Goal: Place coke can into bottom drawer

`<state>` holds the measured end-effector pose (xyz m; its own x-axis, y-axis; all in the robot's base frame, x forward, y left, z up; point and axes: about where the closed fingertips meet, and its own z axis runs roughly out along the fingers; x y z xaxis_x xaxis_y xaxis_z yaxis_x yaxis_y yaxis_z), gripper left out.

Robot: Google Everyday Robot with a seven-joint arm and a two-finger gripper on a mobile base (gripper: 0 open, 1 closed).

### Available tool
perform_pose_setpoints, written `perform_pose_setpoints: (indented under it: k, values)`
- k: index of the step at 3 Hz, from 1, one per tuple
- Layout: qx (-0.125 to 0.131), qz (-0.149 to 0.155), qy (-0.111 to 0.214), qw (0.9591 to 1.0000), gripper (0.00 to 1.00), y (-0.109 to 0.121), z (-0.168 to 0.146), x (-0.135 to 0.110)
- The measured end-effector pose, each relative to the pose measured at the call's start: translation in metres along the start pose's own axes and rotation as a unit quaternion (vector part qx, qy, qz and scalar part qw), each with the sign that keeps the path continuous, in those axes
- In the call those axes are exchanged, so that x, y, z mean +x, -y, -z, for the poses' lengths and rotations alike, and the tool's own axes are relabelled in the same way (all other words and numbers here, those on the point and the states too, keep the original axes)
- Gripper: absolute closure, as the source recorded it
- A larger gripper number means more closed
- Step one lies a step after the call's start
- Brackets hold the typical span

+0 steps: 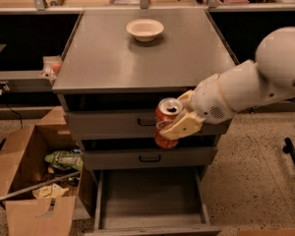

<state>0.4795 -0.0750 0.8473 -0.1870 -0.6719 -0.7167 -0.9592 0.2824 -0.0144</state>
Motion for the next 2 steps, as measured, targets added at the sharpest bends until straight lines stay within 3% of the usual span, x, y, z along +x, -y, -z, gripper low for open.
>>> perform_pose_setpoints:
  k: [1,2]
  values:
    - [-0.012,-0.048,-0.02,0.9986,1.0,-0.02,-0.076,0.036]
    - [-0.03,-0.105,-0.033,0.9935,1.0,-0.05,-0.151,0.078]
